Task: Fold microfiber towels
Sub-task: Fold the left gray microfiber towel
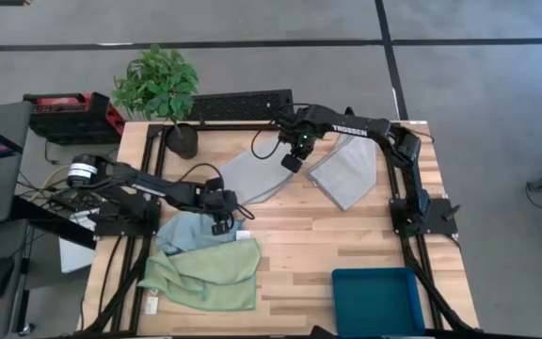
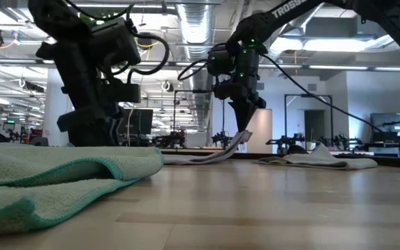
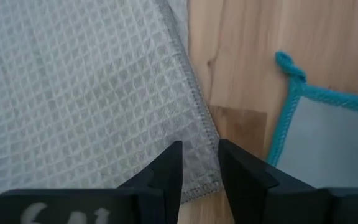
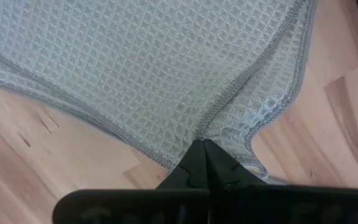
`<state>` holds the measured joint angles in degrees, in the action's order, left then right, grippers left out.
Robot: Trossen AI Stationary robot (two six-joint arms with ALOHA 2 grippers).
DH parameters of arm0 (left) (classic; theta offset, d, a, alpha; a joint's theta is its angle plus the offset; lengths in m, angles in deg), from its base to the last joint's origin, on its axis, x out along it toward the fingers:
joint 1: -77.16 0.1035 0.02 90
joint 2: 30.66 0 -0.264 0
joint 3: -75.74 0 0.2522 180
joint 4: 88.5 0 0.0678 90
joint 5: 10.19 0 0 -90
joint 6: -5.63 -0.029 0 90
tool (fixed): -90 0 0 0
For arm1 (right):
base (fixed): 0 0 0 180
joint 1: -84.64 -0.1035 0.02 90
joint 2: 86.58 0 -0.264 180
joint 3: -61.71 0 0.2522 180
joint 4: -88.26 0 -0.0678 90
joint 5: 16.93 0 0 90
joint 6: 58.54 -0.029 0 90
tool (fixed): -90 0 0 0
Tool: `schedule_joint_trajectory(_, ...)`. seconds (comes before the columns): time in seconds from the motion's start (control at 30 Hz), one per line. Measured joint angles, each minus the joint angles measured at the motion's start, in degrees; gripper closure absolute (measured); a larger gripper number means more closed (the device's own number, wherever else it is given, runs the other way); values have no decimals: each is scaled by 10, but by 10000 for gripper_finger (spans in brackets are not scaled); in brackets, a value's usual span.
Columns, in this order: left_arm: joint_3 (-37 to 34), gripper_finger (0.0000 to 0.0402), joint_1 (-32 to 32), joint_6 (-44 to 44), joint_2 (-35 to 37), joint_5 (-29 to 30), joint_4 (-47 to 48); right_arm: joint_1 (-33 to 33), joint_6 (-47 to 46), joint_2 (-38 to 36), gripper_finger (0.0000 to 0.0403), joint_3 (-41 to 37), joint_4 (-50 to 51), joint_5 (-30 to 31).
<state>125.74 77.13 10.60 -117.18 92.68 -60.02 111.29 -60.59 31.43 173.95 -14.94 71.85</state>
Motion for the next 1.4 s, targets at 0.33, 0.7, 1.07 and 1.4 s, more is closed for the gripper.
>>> schedule_joint_trajectory(0.33,2,305,-7,16,-15,-23,-20,0,1,0,402,0,-3,0)
schedule_joint_trajectory(0.7,3,324,-10,4,-15,21,52,0,1,0,401,0,-7,0)
schedule_joint_trajectory(1.07,1,400,-9,19,-16,20,61,0,1,0,401,0,-7,0)
schedule_joint_trajectory(1.4,-4,401,-4,94,54,-32,72,0,0,-13,401,1,-7,-2)
